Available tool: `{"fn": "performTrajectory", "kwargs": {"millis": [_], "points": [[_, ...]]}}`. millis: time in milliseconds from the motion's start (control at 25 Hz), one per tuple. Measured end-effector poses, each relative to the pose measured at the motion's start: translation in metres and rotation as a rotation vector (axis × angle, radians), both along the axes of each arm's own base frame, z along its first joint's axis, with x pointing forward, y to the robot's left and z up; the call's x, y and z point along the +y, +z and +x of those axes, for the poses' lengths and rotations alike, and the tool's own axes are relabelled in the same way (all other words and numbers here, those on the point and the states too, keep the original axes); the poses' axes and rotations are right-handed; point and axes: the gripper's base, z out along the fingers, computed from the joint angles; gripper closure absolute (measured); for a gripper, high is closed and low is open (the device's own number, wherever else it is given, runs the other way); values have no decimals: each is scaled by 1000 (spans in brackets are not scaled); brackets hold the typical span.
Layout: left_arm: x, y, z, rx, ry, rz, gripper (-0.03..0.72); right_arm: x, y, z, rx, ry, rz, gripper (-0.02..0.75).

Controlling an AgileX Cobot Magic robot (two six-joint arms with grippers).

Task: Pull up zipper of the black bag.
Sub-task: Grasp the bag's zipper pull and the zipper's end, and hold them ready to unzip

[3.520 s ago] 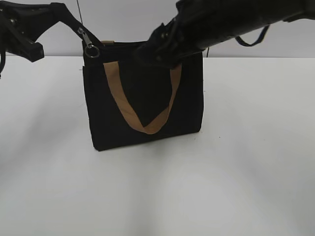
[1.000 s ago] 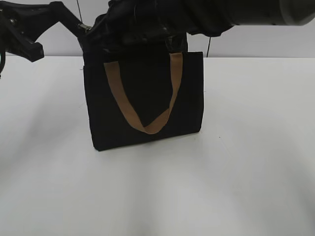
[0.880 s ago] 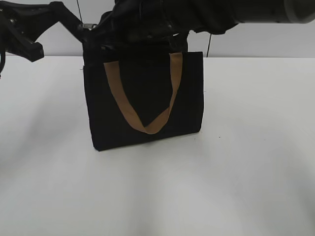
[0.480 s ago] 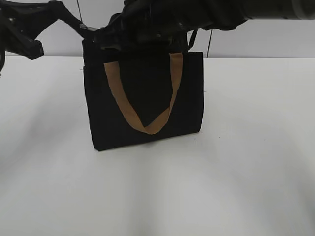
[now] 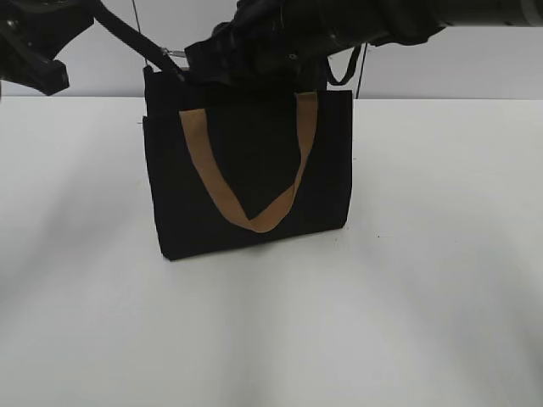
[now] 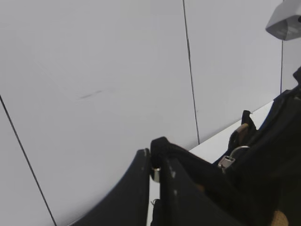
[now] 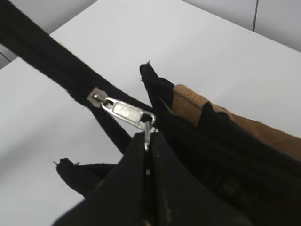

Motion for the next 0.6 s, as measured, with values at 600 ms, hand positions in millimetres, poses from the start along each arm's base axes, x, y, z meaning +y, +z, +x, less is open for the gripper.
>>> {"fn": "performTrajectory", "kwargs": {"millis": [600], "points": [[2, 1, 1, 9, 27, -22, 670, -34, -5, 12, 139, -50, -7, 752]]}}
